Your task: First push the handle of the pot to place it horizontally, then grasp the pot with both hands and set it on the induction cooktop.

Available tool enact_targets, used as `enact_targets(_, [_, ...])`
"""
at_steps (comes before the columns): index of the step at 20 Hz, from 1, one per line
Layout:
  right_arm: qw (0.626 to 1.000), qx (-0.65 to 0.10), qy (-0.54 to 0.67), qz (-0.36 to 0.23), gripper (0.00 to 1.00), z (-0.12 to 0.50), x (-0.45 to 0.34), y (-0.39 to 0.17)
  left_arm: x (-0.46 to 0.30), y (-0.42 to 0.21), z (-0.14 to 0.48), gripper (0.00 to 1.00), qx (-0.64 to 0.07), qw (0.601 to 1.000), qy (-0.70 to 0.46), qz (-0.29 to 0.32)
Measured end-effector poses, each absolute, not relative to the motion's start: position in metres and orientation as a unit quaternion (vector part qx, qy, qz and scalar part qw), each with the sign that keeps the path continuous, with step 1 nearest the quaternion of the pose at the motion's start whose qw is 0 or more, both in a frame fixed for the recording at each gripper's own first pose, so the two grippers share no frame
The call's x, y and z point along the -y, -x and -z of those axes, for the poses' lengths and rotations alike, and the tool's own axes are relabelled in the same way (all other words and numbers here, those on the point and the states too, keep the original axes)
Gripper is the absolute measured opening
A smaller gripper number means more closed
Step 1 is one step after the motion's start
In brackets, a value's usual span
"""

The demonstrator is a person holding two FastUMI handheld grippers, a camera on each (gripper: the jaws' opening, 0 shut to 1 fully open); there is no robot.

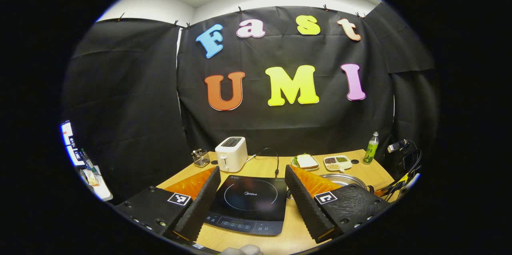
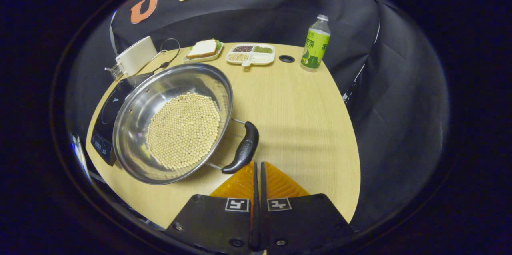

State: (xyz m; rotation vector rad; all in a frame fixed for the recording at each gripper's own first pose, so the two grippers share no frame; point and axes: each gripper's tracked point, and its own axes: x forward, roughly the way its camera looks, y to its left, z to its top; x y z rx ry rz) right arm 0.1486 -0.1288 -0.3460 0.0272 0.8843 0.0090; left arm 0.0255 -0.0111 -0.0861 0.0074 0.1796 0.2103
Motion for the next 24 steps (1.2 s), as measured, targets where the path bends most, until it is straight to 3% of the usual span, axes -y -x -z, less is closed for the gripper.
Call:
enact_targets(6, [0.908,-0.417,-0.004,-0.033,0.01,0.331,0.130,-0.147,0.027,-0.026,0.078,0.96,-0.088,0.988,0.007,-0.125])
enact_targets(15, [0.900,-0.429,-0.030,-0.064,0.04,0.334,0.083,-0.111,0.031,-0.033,0.074,0.96,-0.084,0.991,0.000,-0.105])
enact_targets(23, [0.901,-0.427,-0.063,-0.034,0.00,0.332,0.088,-0.137,0.018,-0.035,0.077,0.96,-0.090,0.990,-0.007,-0.105])
enact_targets(24, [0.904,-0.423,-0.057,-0.027,0.04,0.330,0.095,-0.145,0.016,-0.036,0.078,0.96,-0.091,0.990,-0.006,-0.106])
